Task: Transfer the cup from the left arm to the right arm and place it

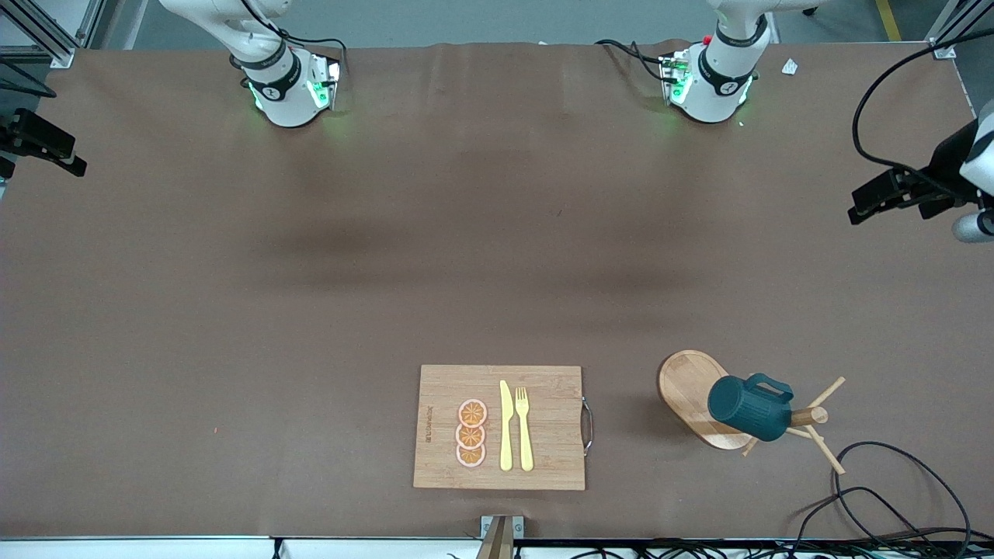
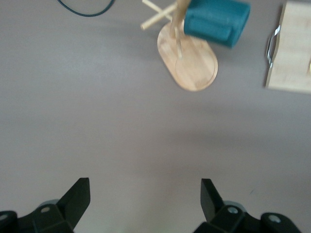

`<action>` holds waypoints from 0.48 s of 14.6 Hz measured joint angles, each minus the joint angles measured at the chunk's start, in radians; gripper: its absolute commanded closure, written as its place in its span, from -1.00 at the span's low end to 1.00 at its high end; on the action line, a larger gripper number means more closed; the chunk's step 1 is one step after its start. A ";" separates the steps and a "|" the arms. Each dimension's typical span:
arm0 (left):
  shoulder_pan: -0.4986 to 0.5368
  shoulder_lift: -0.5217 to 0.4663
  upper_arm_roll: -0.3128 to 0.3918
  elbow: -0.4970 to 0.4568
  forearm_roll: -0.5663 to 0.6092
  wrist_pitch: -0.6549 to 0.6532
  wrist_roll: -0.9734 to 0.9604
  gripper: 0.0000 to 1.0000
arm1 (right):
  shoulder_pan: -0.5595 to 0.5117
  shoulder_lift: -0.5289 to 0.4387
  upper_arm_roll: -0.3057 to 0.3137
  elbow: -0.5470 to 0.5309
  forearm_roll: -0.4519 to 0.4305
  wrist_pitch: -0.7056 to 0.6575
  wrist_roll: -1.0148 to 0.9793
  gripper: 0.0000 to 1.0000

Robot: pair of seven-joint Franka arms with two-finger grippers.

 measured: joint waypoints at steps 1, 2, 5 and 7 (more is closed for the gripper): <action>0.002 0.012 0.000 -0.001 -0.019 0.024 -0.049 -1.00 | 0.000 0.000 0.000 0.000 0.000 0.000 0.000 -1.00; 0.003 0.024 0.000 -0.003 -0.035 0.045 -0.093 -1.00 | 0.000 0.000 0.000 0.000 0.000 0.000 0.000 -1.00; 0.004 0.048 0.000 -0.030 -0.080 0.134 -0.219 -1.00 | 0.000 0.000 0.000 0.000 0.000 0.000 0.000 -1.00; 0.004 0.056 0.000 -0.062 -0.123 0.200 -0.317 -1.00 | 0.000 0.000 0.001 0.000 0.000 0.000 0.000 -1.00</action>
